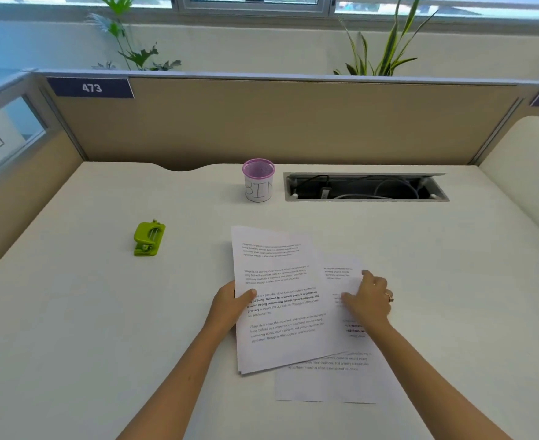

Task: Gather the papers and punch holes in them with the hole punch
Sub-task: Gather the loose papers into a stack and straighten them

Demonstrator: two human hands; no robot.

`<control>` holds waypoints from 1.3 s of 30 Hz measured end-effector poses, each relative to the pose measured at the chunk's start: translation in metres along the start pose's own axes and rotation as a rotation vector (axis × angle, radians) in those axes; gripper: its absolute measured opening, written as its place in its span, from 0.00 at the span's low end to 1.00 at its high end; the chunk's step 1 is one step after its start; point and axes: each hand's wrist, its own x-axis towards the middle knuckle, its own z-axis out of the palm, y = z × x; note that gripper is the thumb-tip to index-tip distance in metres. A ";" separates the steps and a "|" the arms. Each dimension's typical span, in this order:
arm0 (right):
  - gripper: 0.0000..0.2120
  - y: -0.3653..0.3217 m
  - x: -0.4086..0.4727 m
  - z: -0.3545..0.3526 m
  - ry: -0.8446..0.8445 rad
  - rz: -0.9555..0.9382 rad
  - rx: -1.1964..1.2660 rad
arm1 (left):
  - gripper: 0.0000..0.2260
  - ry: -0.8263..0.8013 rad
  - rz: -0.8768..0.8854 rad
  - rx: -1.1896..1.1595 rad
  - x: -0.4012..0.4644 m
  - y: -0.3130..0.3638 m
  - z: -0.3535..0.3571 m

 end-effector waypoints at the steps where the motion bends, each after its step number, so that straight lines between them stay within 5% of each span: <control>1: 0.36 0.004 -0.001 -0.002 -0.025 -0.013 -0.043 | 0.09 -0.005 -0.001 0.000 0.000 -0.001 0.000; 8: 0.32 0.004 0.001 -0.010 -0.019 -0.101 -0.151 | 0.10 -0.011 -0.010 0.000 -0.001 0.002 0.000; 18: 0.30 0.006 0.004 -0.012 -0.037 0.109 0.054 | 0.12 -0.023 -0.010 0.004 -0.002 0.004 -0.001; 22: 0.15 0.012 0.006 -0.019 -0.046 0.065 0.131 | 0.12 -0.018 -0.013 0.016 -0.003 0.005 -0.001; 25: 0.05 0.006 0.010 -0.045 0.190 -0.070 0.083 | 0.12 -0.017 -0.014 0.019 -0.004 0.006 -0.001; 29: 0.05 -0.028 0.022 -0.106 0.586 -0.258 0.011 | 0.13 -0.022 -0.017 0.017 -0.004 0.007 -0.001; 33: 0.06 -0.065 0.031 -0.163 0.751 -0.427 0.089 | 0.13 -0.032 -0.010 0.003 -0.005 0.006 -0.002; 36: 0.08 -0.084 0.033 -0.179 0.678 -0.489 0.209 | 0.13 -0.035 -0.006 -0.002 -0.006 0.006 -0.002; 39: 0.09 -0.091 0.036 -0.161 0.431 -0.479 0.282 | 0.11 -0.020 -0.020 -0.004 -0.004 0.006 -0.002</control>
